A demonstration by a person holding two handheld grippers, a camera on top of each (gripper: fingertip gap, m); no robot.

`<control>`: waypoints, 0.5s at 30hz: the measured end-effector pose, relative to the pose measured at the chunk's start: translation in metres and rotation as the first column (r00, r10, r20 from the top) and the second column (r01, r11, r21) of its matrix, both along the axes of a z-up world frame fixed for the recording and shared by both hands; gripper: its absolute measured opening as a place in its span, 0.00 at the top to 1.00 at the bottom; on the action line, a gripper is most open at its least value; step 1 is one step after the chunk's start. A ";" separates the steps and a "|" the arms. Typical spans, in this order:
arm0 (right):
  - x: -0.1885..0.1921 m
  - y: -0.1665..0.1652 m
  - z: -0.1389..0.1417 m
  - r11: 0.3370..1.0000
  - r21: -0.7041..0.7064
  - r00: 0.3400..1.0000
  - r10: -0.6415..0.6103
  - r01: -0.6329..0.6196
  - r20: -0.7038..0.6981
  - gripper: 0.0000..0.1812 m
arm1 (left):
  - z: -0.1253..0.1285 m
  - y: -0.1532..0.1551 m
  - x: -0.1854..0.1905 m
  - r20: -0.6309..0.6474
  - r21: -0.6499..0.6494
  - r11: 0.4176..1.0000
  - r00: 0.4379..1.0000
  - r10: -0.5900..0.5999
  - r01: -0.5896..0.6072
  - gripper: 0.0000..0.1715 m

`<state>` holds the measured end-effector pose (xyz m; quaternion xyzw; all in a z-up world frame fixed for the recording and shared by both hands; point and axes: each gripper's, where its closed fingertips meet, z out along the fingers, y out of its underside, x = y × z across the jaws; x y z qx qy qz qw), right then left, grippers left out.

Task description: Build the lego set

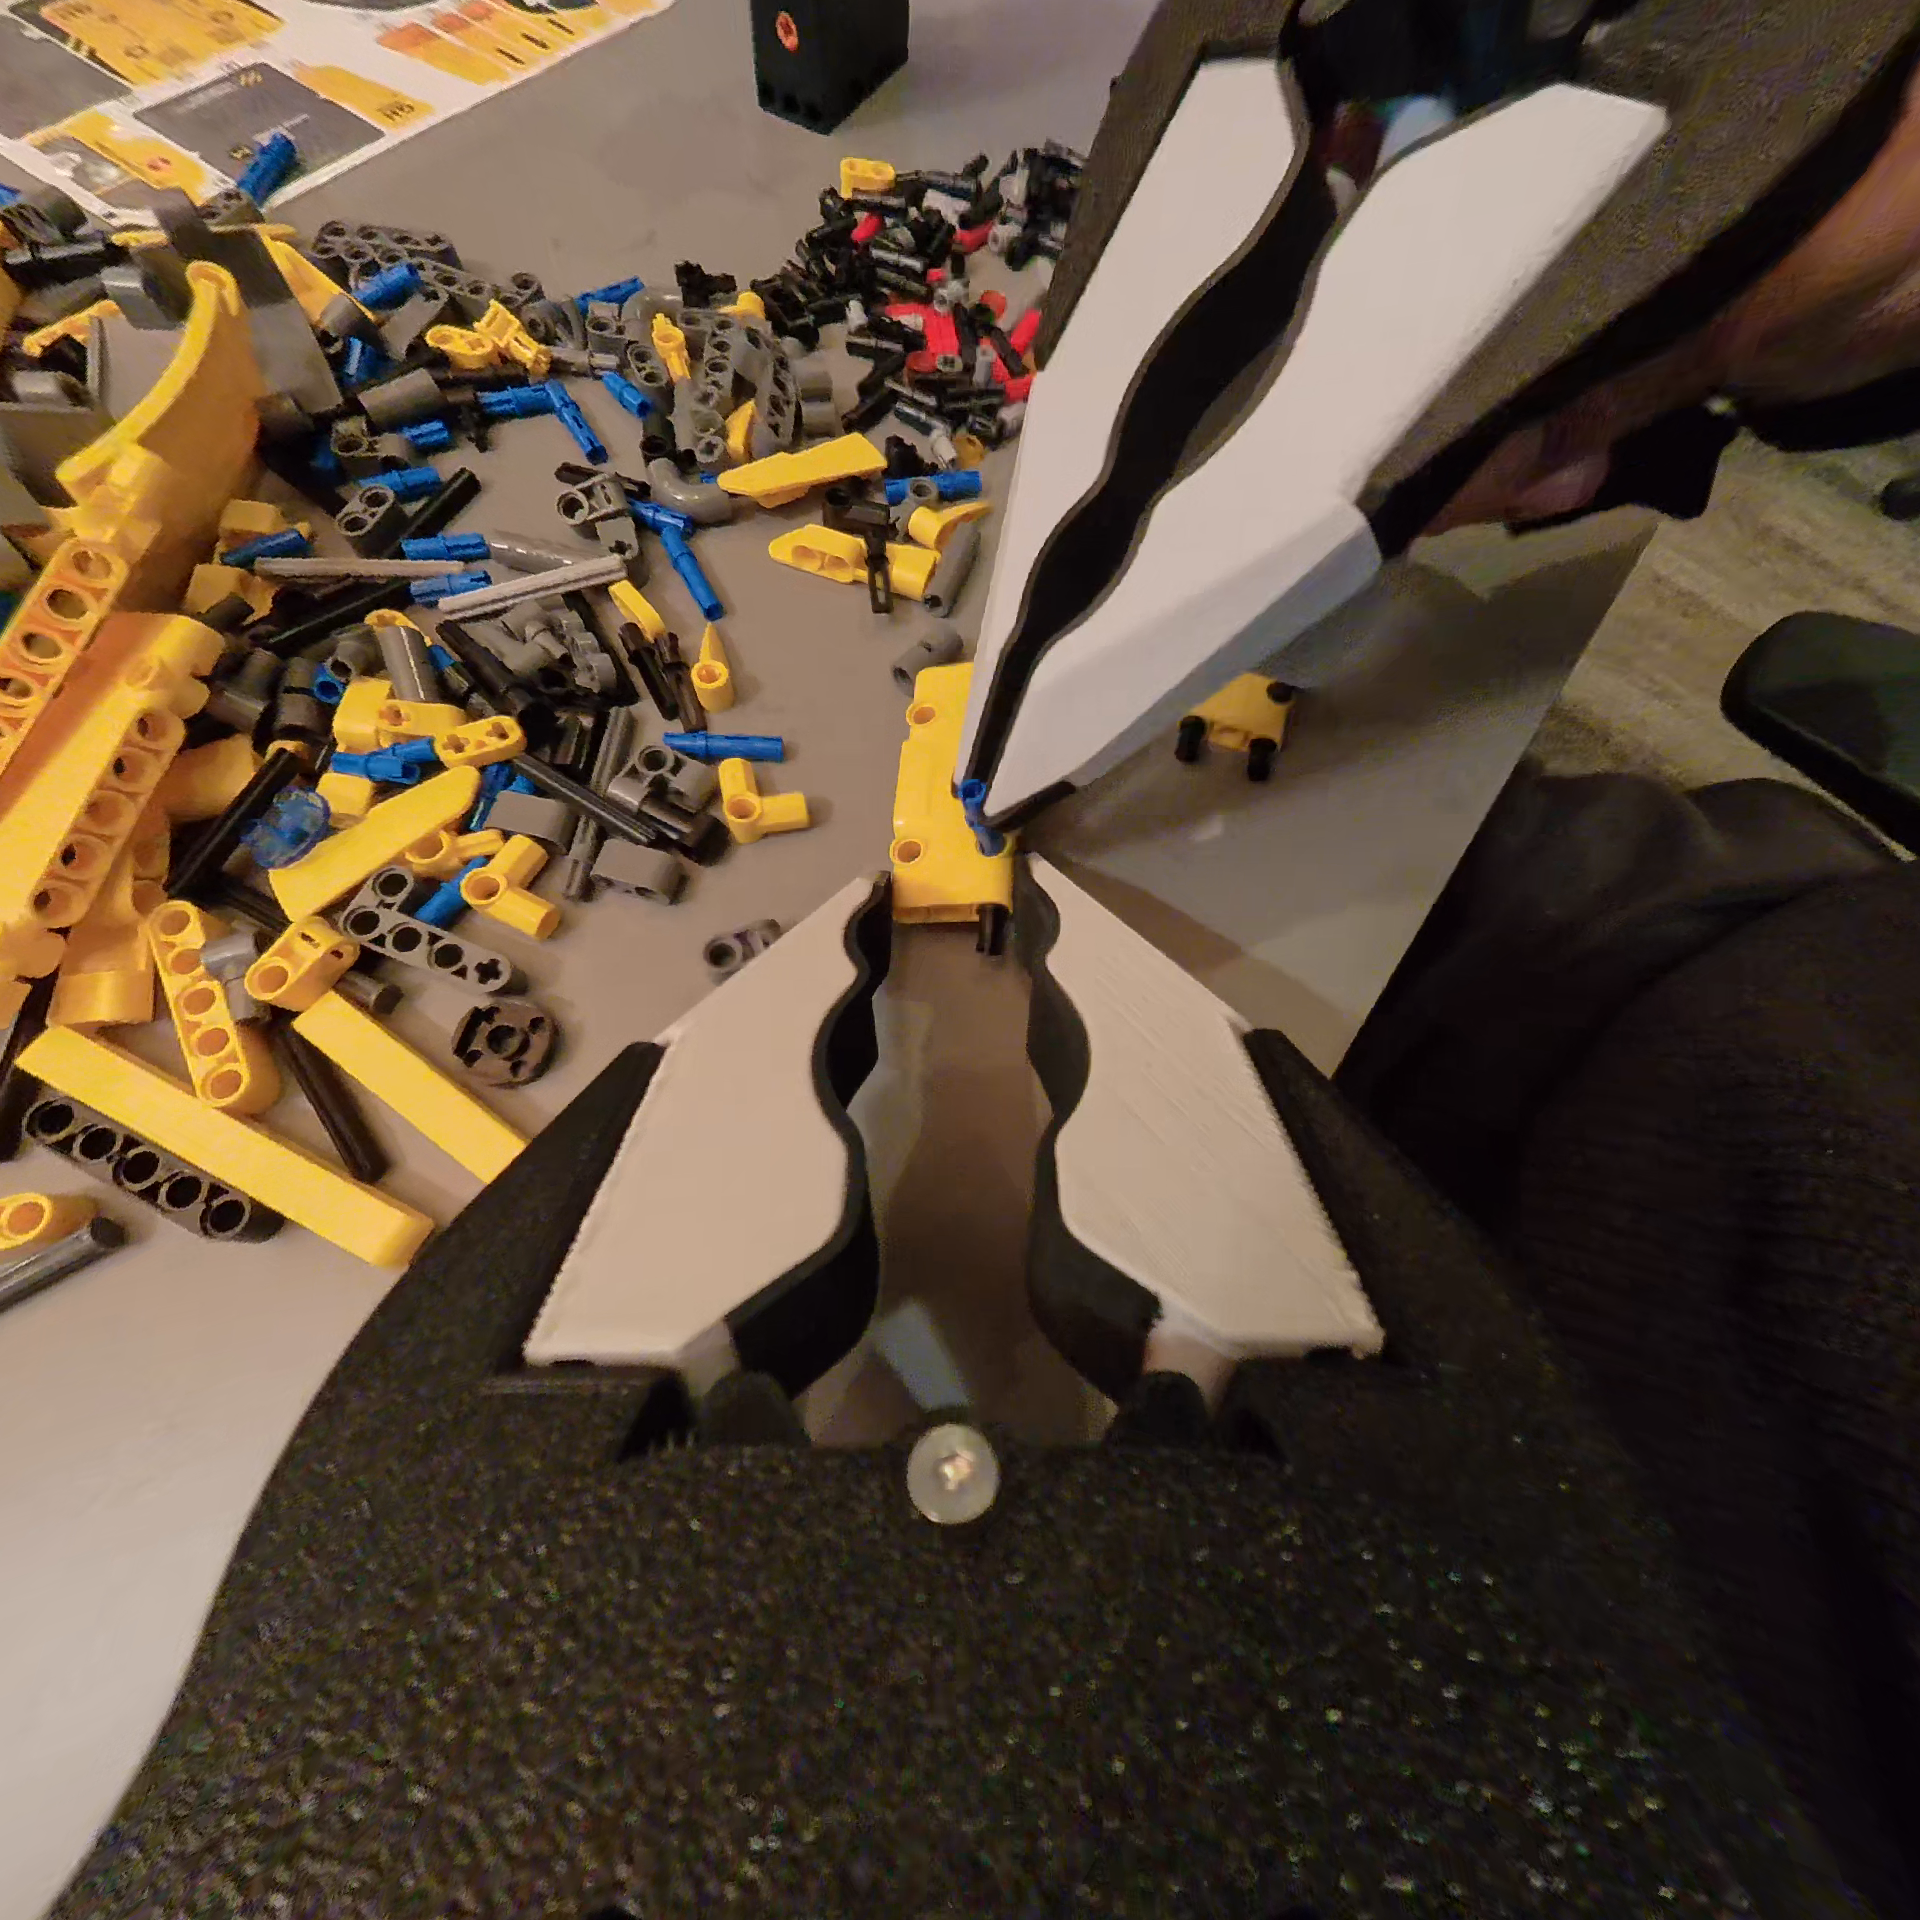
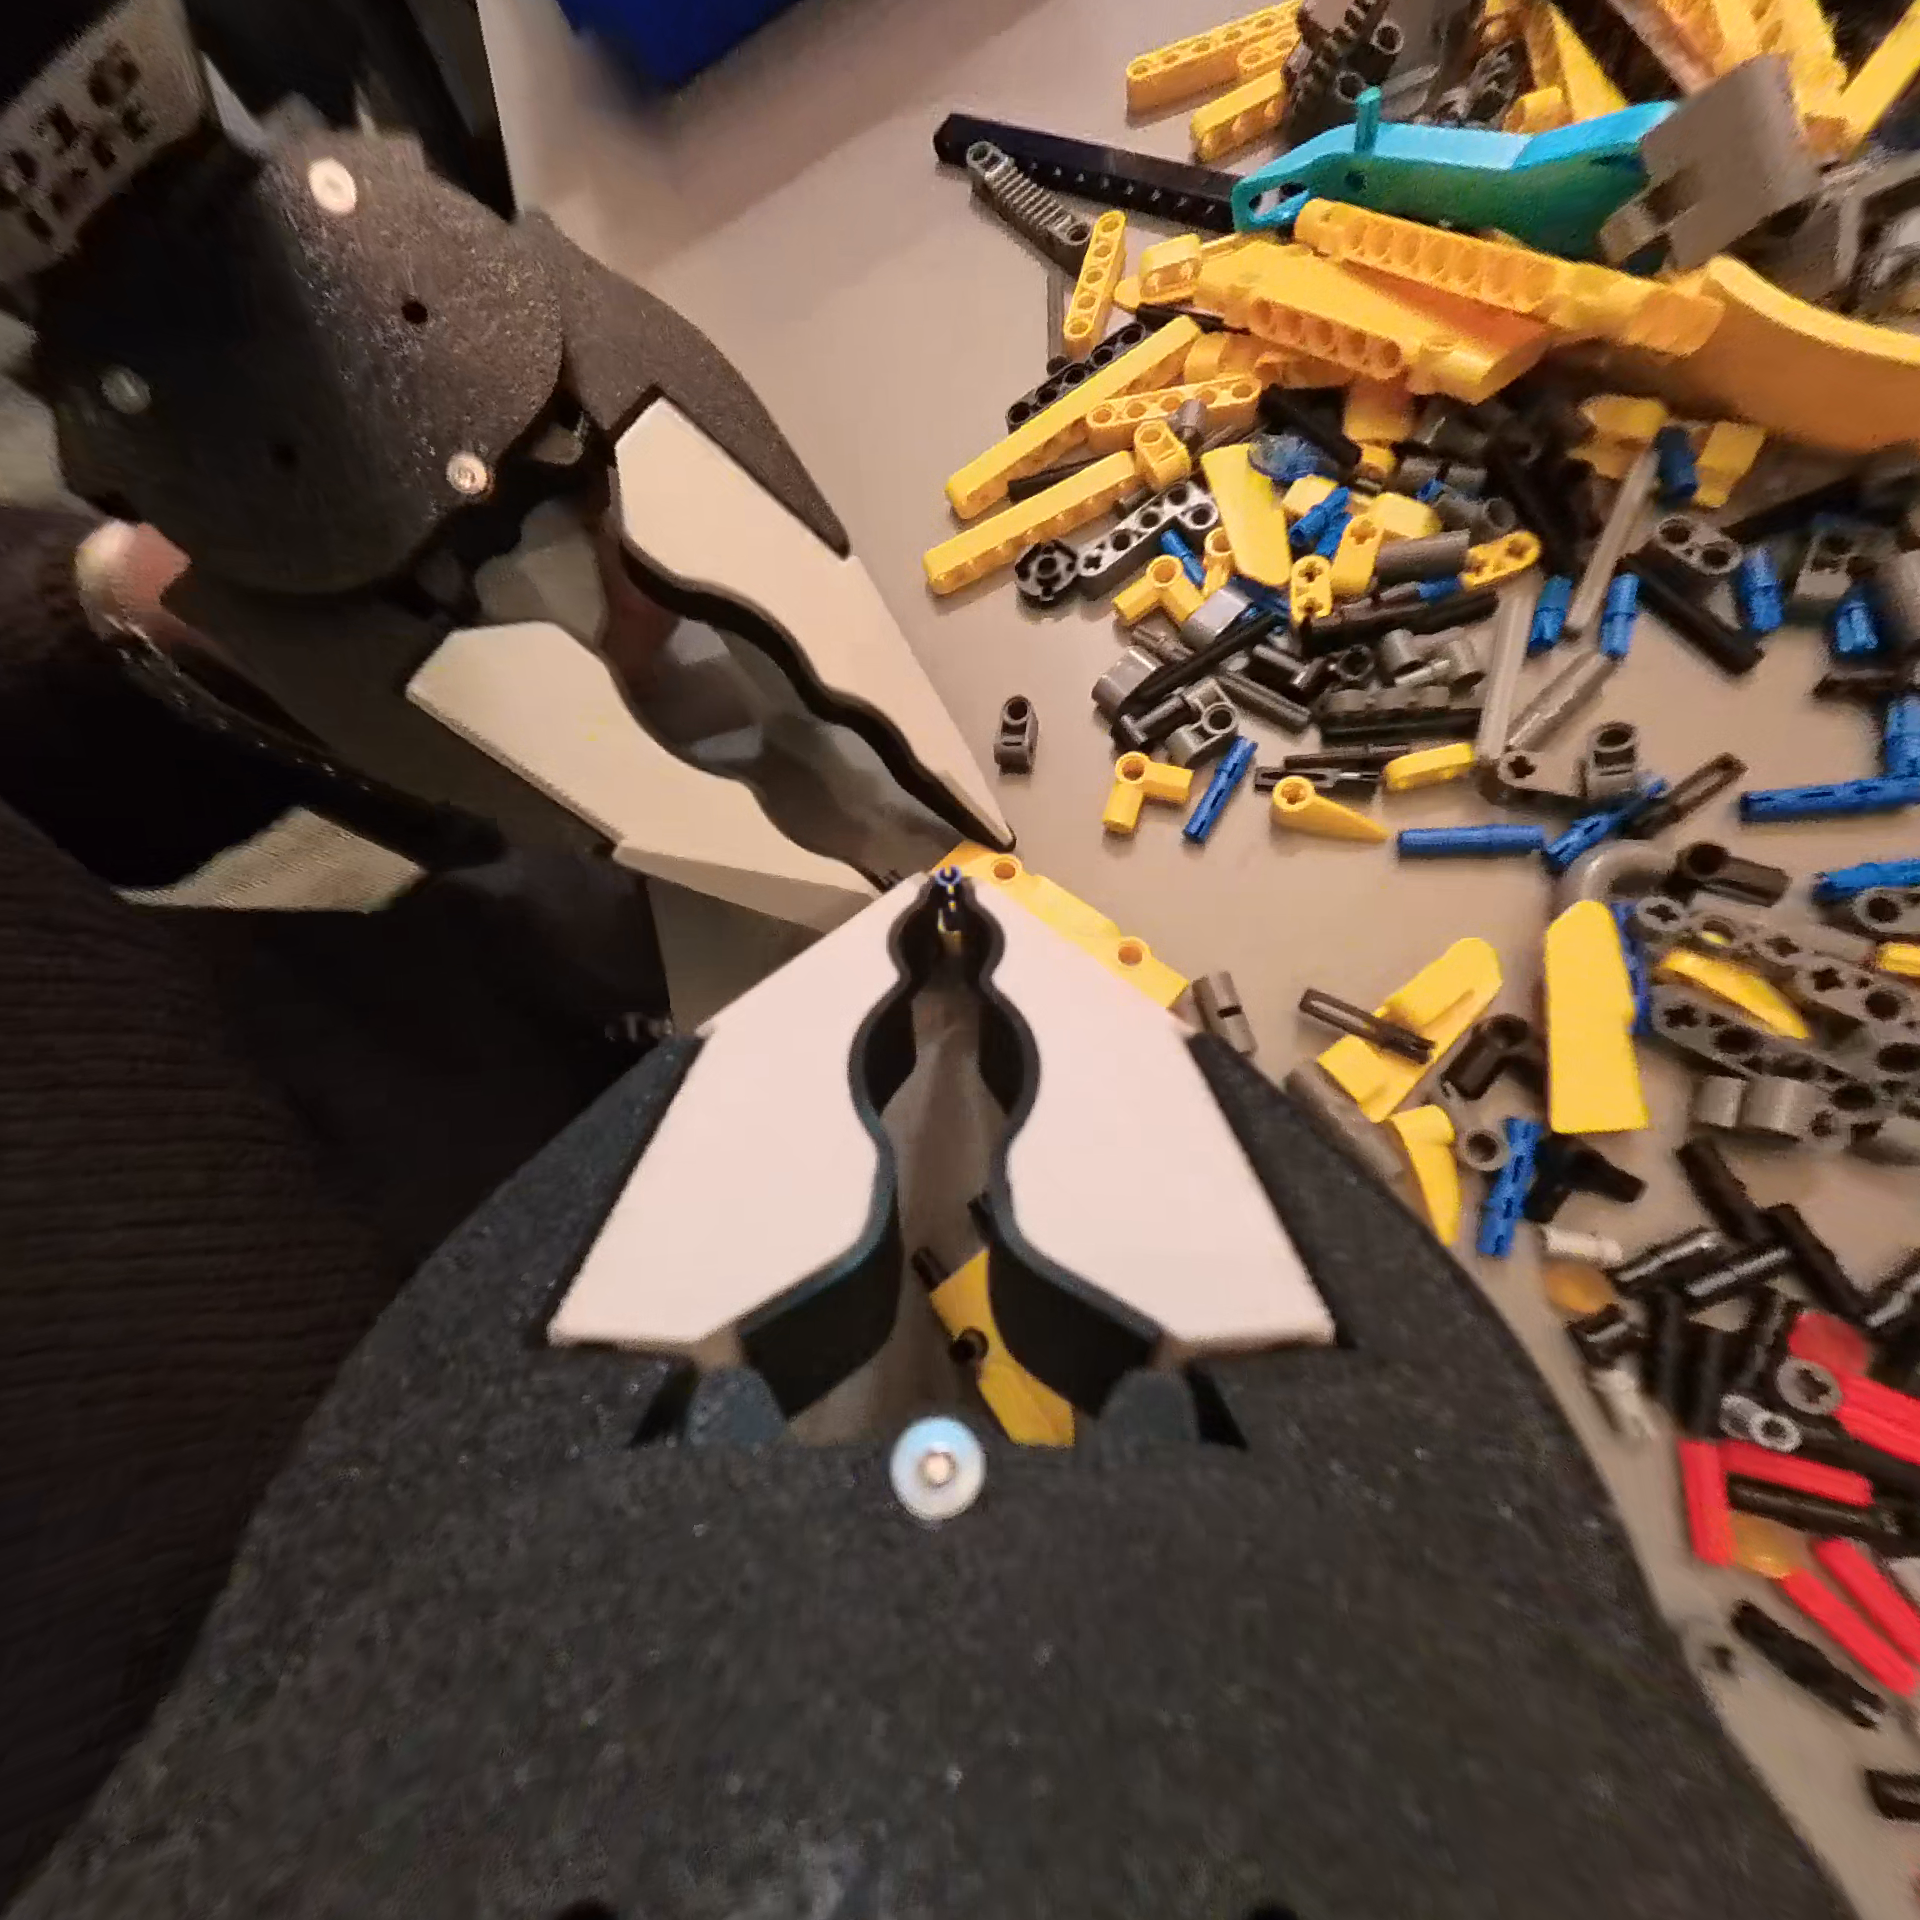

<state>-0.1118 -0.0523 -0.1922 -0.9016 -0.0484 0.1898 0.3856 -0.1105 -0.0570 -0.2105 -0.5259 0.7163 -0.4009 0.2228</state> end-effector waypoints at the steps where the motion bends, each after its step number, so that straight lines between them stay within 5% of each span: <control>1: 0.001 0.001 0.002 1.000 -0.001 0.998 -0.018 0.018 -0.064 0.99 | 0.002 0.000 0.000 0.004 -0.015 1.000 1.000 0.001 -0.001 0.87; 3: 0.002 0.001 0.003 1.000 0.002 0.993 -0.023 0.023 -0.114 0.99 | 0.002 0.000 0.000 0.004 -0.015 1.000 1.000 -0.001 0.001 0.87; 6: -0.002 -0.002 -0.001 0.997 0.050 0.995 0.050 -0.055 0.091 0.98 | -0.003 -0.002 -0.001 -0.013 0.029 0.999 1.000 -0.016 0.017 0.87; 9: -0.004 -0.004 0.004 0.993 0.081 0.987 0.070 -0.082 0.143 0.99 | -0.002 -0.005 -0.001 -0.006 0.014 1.000 1.000 -0.024 0.024 0.87; 12: 0.005 0.001 0.053 0.972 0.233 1.000 0.009 -0.013 0.021 1.00 | -0.007 0.000 -0.001 -0.014 0.099 0.995 1.000 -0.007 0.008 0.87; 15: 0.026 -0.005 0.046 0.984 0.174 0.970 -0.014 -0.029 0.243 1.00 | -0.007 0.000 -0.001 -0.018 0.092 0.996 1.000 -0.013 0.014 0.87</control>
